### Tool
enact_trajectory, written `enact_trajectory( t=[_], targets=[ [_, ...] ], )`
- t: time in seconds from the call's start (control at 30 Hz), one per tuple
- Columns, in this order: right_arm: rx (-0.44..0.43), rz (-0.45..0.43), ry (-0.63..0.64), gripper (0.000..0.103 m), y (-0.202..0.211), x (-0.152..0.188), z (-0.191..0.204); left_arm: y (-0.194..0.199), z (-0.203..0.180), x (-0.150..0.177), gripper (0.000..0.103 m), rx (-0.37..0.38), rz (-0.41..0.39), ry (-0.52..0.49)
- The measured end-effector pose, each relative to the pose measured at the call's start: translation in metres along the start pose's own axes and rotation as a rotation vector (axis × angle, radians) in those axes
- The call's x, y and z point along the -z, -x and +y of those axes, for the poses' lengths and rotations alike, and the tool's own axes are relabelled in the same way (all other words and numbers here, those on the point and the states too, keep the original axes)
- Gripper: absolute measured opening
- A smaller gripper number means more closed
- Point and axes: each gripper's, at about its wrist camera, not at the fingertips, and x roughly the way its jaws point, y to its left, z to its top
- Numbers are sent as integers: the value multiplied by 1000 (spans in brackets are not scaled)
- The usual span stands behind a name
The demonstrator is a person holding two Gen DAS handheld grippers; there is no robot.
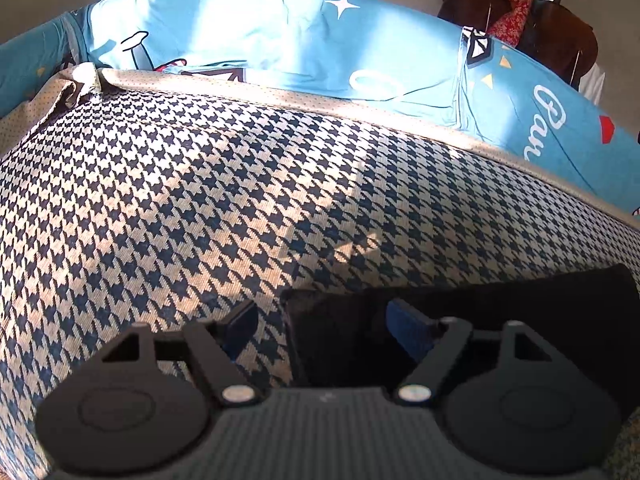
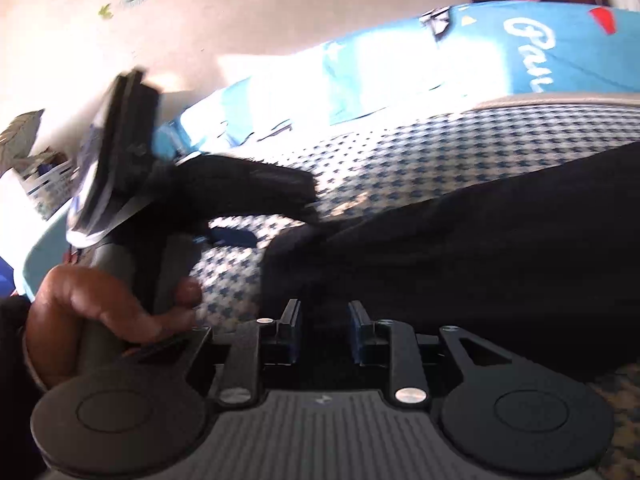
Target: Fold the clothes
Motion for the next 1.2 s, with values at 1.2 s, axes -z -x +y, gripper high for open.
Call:
enact_trajectory(
  t=[1.2],
  targets=[
    [69,47,201,30,25,36,-1,34,-39,75,84,71,12,-180]
  ],
)
